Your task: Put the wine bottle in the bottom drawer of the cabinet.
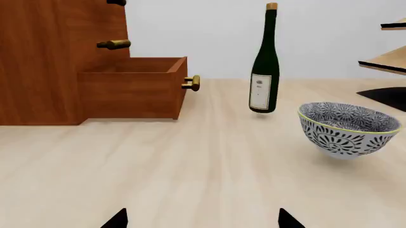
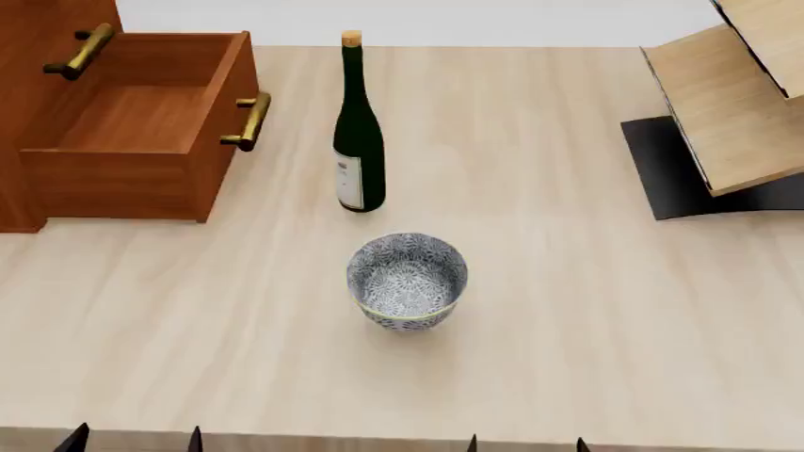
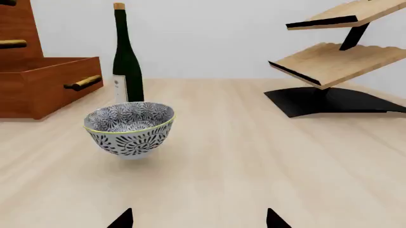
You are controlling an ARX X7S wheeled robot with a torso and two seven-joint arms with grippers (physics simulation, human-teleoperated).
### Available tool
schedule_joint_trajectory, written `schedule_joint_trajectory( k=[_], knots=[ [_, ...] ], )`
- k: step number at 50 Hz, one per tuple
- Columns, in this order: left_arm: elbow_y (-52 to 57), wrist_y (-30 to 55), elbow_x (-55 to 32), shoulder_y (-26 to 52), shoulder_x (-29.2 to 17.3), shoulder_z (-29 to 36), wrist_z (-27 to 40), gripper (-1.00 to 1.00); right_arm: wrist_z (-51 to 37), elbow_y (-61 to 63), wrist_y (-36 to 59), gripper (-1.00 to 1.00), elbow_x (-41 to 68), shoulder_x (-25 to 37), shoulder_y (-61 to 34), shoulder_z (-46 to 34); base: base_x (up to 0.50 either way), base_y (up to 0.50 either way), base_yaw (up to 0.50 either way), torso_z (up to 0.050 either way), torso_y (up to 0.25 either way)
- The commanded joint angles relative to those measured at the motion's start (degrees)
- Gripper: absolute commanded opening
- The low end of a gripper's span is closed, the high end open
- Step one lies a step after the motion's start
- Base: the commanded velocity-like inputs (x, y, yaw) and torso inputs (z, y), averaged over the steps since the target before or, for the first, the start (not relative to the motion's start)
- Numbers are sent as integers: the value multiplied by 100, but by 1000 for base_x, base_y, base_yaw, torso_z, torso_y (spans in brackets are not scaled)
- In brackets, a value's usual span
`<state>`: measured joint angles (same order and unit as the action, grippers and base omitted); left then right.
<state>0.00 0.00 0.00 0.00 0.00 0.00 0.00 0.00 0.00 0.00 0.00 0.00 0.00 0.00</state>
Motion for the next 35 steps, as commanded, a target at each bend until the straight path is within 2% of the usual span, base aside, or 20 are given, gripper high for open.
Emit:
schedule_joint_trajectory(
  k=[1, 9, 35],
  knots=[
    [0, 0, -56, 0, -57, 64, 64, 100, -72, 0, 0, 100, 54, 54, 0, -72, 0, 0, 0, 0, 0],
    [-34, -99, -180, 13, -226, 294, 187, 100, -223, -102, -261, 100, 127, 211, -34, -295, 0, 0, 0, 0, 0],
    [1, -150, -386, -14, -459, 571, 448, 100, -514, -35, -295, 100, 373, 447, 6, -551, 0, 0, 0, 49, 0]
  ],
)
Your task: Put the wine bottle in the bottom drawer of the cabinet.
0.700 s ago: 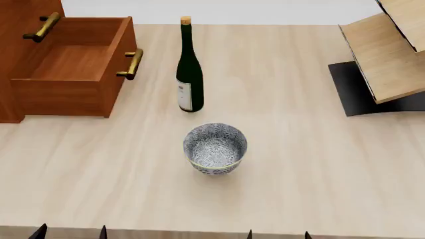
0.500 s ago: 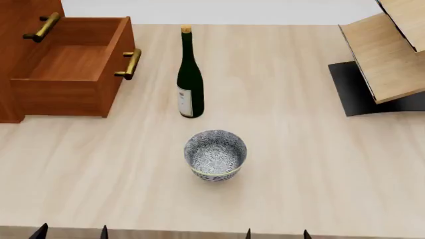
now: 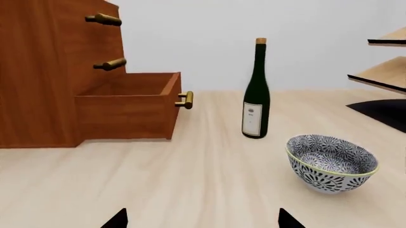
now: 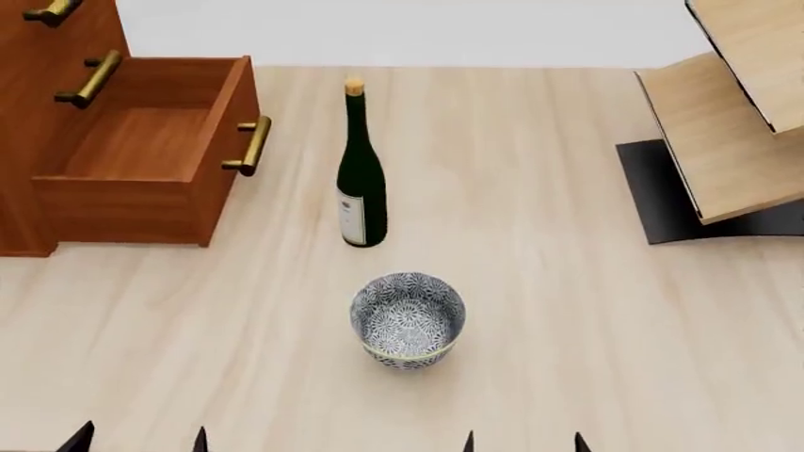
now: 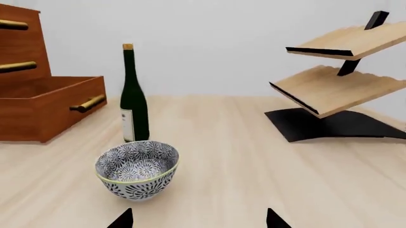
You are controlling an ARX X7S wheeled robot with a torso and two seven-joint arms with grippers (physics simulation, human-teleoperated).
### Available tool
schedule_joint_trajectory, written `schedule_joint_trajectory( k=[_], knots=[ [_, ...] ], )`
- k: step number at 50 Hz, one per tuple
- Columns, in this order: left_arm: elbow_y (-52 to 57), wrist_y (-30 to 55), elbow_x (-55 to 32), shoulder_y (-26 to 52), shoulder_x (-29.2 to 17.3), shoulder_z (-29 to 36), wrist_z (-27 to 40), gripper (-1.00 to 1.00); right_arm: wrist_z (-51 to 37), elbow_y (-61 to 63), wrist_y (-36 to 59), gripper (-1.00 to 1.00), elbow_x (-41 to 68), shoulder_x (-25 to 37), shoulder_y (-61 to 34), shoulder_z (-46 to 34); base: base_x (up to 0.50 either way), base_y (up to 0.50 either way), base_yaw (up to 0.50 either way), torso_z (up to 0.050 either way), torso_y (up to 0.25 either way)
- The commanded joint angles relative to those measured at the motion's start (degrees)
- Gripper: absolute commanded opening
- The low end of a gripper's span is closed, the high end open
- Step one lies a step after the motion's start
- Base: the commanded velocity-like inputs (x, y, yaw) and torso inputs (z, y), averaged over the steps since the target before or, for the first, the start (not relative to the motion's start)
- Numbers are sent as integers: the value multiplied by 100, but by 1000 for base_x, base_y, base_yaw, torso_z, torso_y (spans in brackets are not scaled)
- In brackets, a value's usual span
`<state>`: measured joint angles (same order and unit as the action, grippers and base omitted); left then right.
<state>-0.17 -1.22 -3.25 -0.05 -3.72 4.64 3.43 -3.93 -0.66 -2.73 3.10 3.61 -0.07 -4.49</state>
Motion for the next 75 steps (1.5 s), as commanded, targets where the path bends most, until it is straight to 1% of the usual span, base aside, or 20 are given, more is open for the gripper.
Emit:
schedule_joint_trajectory(
  k=[1, 11, 15, 22, 23, 25, 26, 28, 42, 43, 44, 46, 47, 51, 54, 57, 60, 65, 70, 75],
  knots=[
    [35, -22, -70, -16, -92, 111, 117, 100, -127, 35, -26, 100, 81, 93, 16, -102, 0, 0, 0, 50, 0],
    [114, 10, -35, -39, -155, 220, 237, 100, -177, 3, -47, 100, 183, 151, 3, -159, 0, 0, 0, 50, 0],
    [60, -299, -18, -70, -196, 277, 243, 100, -164, 102, -27, 100, 333, 179, 17, -139, 0, 0, 0, 40, 0],
    [316, 132, -164, -40, -242, 272, 316, 100, -384, 338, 172, 100, -10, 248, 52, -333, 0, 0, 0, 0, 0],
    [1175, 992, -160, -44, -323, 148, 670, 100, -331, 1197, 1031, 100, 91, 439, 151, -290, 0, 0, 0, 0, 0],
    [2711, 2627, -66, 36, -515, 362, 544, 100, -380, 1894, 1443, 100, 133, 487, 169, -247, 0, 0, 0, 0, 0],
    [2979, 2960, -186, 78, -478, 271, 577, 100, -310, 2168, 1796, 100, 503, 453, 167, -115, 0, 0, 0, 0, 0],
    [3328, 3331, -258, 149, -524, 277, 558, 100, -299, 2479, 2223, 100, 865, 445, 122, 32, 0, 0, 0, 0, 0],
    [5745, 6169, -912, 839, -574, -285, 812, 100, -681, 4363, 3448, 100, 681, 831, 33, 5, 0, 0, 0, 0, 0],
    [6016, 6716, -1771, 1144, -1008, -675, 1648, 100, -722, 4932, 3820, 100, 785, 897, 31, 91, 0, 0, 0, 0, 0],
    [6015, 6613, -2630, 1247, -1418, -884, 2461, 100, -735, 5027, 3877, 100, 785, 923, 29, 101, 0, 0, 0, 0, 0],
    [6014, 6145, -4349, 1438, -2313, -599, 3817, 100, -763, 5192, 3975, 100, 778, 967, 25, 112, 0, 0, 0, 0, 0],
    [6012, 5945, -5209, 1463, -2525, -537, 4104, 100, -777, 5272, 4049, 100, 801, 973, 20, 126, 0, 0, 0, 0, 0],
    [6015, 4497, -6112, 1850, -3903, 660, 5394, 100, -859, 5587, 4232, 100, 723, 1052, 26, 47, 0, 0, 0, 0, 0],
    [6016, 3056, -6228, 2797, -5097, 2435, 6313, 100, -919, 5773, 4335, 100, 699, 1080, 39, -30, 0, 0, 0, 0, 0],
    [6016, 1988, -6152, 3886, -5770, 4148, 6827, 100, -987, 5924, 4415, 100, 690, 1121, 38, -92, 0, 0, 0, 0, 0],
    [6016, 1305, -6035, 4877, -6076, 5576, 7136, 100, -1072, 6050, 4381, 100, 608, 1233, 37, -206, 0, 0, 0, 0, 0],
    [6015, 544, -5845, 6167, -6238, 7371, 7434, 100, -1704, 6063, 4061, 100, 973, 1766, 17, -449, 0, 0, 0, 0, 0],
    [6014, 59, -5671, 7141, -6253, 8660, 7716, 100, -3013, 6062, 3837, 100, 1807, 2739, -275, -975, 0, 0, 0, 0, 0],
    [6015, -388, -5421, 8187, -6208, 10006, 8067, 100, -3844, 6056, 3641, 100, 2301, 3351, -574, -1440, 0, 0, 0, 0, 0]
  ],
)
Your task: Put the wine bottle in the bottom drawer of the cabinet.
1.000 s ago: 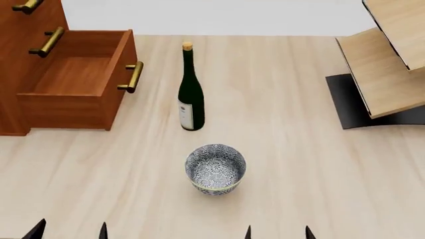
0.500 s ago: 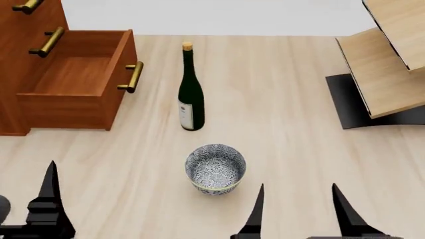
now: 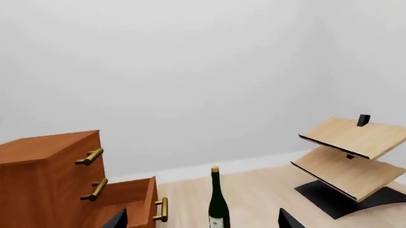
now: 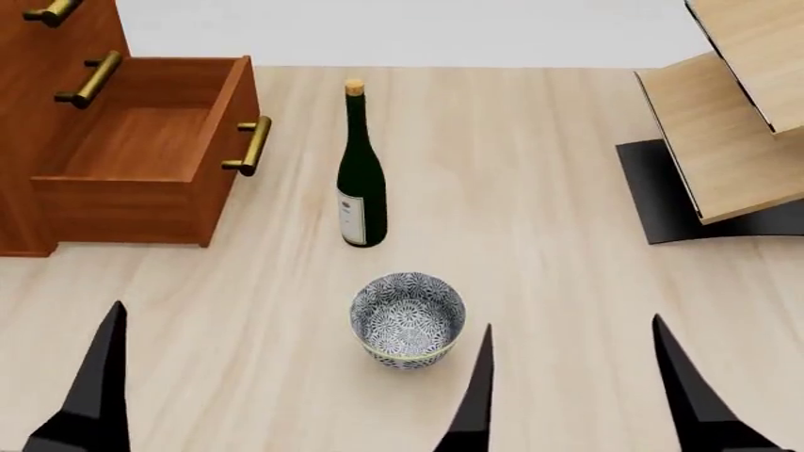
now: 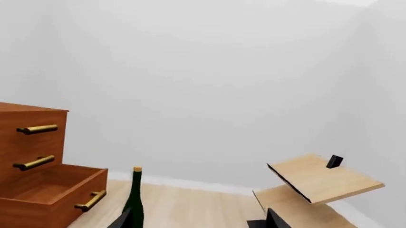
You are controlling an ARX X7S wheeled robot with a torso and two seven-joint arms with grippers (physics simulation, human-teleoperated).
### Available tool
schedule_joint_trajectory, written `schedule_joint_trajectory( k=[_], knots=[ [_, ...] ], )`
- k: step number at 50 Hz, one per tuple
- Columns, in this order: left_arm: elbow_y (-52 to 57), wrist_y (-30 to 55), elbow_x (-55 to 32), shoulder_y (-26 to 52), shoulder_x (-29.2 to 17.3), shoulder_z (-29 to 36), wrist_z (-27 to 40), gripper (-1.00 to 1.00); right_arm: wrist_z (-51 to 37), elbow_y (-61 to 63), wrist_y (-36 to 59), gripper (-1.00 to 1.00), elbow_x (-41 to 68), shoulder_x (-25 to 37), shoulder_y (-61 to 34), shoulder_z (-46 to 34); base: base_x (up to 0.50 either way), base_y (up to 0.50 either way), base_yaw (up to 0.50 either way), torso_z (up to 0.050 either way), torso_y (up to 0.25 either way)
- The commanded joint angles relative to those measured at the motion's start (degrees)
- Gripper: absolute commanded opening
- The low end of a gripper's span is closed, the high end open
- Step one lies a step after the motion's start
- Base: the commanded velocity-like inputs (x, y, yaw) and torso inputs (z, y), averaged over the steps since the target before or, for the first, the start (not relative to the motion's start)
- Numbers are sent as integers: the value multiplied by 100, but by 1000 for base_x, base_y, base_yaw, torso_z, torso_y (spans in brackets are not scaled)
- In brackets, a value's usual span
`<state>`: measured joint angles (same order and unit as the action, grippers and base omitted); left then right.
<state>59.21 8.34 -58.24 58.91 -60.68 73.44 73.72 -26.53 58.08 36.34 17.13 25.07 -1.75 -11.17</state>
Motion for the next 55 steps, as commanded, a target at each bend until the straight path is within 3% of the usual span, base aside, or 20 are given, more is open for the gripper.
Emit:
schedule_joint_trajectory(
  k=[1, 8, 20, 55],
  knots=[
    [75, -1424, 108, 2413, -495, 3311, 1077, 100, -1690, 181, -275, 100, 952, 1269, -453, -842, 0, 0, 0, 0, 0],
    [68, -1673, 259, 2818, -465, 3897, 1223, 100, -2255, 172, -439, 100, 1188, 1678, -785, -1366, 0, 0, 0, 0, 0],
    [53, -1902, 380, 3141, -415, 4350, 1374, 100, -2989, 167, -692, 100, 1401, 2182, -1312, -2134, 18, 0, 0, 0, 0],
    [-62, -2040, 633, 2879, -461, 4261, 1358, 100, -3120, 88, -839, 100, 1264, 2300, -1557, -2683, 256, 63, 0, 0, 0]
  ],
)
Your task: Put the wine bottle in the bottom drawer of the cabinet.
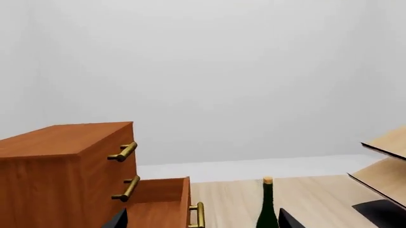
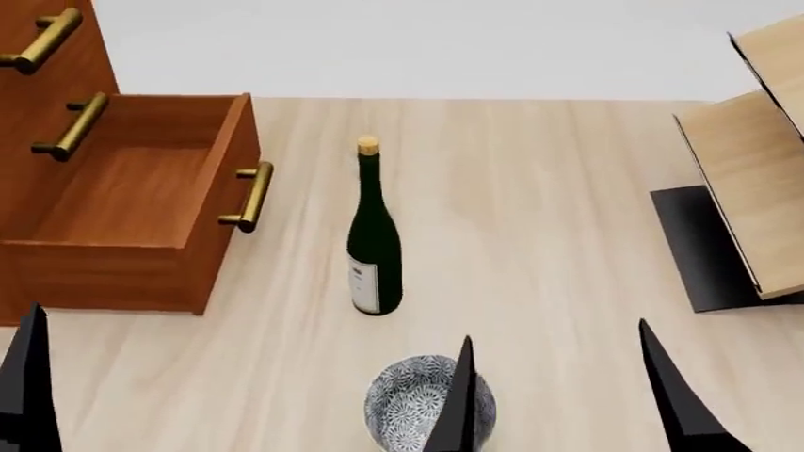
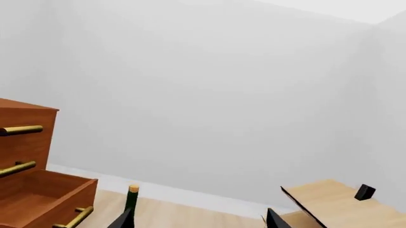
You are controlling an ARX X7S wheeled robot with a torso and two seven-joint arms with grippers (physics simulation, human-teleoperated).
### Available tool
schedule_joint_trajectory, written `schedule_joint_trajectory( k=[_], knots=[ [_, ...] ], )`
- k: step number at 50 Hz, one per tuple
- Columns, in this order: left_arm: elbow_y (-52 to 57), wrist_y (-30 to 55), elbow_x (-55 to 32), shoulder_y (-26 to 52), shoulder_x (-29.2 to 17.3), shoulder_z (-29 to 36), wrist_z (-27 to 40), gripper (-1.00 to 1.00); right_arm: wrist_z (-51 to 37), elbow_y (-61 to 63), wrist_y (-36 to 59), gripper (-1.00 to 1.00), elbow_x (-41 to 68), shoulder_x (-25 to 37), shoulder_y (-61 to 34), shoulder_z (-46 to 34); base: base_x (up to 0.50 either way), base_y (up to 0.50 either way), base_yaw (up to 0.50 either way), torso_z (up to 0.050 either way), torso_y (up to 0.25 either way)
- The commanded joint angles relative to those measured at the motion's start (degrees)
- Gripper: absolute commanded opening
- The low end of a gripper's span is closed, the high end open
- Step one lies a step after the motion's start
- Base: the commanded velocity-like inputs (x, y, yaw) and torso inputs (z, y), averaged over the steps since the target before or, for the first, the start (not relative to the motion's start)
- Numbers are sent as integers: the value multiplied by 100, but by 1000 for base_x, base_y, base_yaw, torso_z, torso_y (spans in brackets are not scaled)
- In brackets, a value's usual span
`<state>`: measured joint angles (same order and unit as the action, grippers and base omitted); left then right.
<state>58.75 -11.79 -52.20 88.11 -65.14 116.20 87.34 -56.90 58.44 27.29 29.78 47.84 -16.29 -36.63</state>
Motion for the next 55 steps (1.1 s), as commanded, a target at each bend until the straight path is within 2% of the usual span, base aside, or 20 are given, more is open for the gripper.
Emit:
schedule_joint_trajectory(
  k=[1, 55],
  knots=[
    [-15, -31, 26, -44, -16, -19, -11, 100, -92, 73, 84, 100, 19, 21, -131, -147, 160, 246, 0, 0, 0],
    [-22, 61, 114, -317, 15, -252, 52, 100, -139, -113, -264, 100, -78, 123, -203, -521, 155, 251, 0, 0, 0]
  ],
)
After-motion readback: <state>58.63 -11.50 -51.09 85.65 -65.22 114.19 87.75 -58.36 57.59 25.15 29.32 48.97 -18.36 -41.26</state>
